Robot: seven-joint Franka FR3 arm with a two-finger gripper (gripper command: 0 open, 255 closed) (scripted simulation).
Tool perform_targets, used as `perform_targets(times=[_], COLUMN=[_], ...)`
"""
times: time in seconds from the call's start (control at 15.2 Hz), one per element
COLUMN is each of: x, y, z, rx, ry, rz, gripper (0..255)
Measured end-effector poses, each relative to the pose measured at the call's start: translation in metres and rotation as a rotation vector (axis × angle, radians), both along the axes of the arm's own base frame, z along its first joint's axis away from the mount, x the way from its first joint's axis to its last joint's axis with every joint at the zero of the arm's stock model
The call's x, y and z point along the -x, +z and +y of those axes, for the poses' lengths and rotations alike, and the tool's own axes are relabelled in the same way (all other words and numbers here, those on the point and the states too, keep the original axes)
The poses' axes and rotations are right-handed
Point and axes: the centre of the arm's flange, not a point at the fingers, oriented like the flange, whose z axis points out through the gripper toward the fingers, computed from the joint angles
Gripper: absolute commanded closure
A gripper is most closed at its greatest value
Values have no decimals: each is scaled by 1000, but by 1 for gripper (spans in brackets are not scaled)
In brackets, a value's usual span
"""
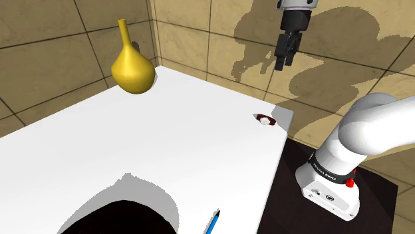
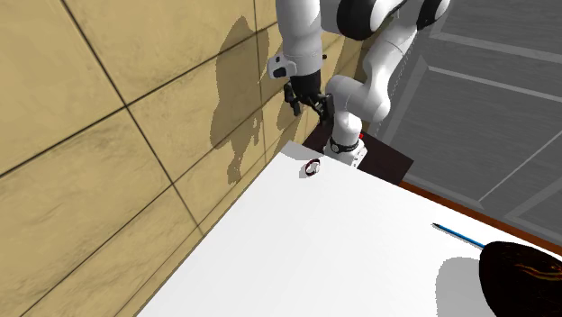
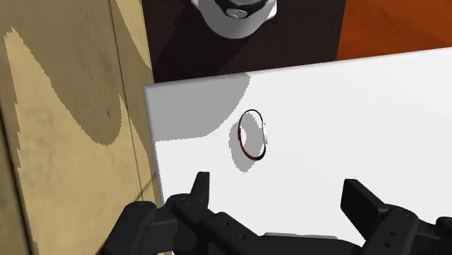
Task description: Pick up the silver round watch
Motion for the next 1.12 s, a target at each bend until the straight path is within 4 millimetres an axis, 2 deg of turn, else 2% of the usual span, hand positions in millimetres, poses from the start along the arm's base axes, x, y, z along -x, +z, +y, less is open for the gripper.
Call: perform_targets(times=[0.07, 0.2, 0.46, 0.86, 1.12], x=[0, 2, 2, 16, 16], y=[0, -14, -62, -135, -158], z=[0, 7, 29, 53, 55], rx=[0, 8, 33, 69, 73], ry=[0, 23, 94, 197, 206], rz=[0, 0, 1, -1, -2], gripper=[0, 0, 0, 0, 0])
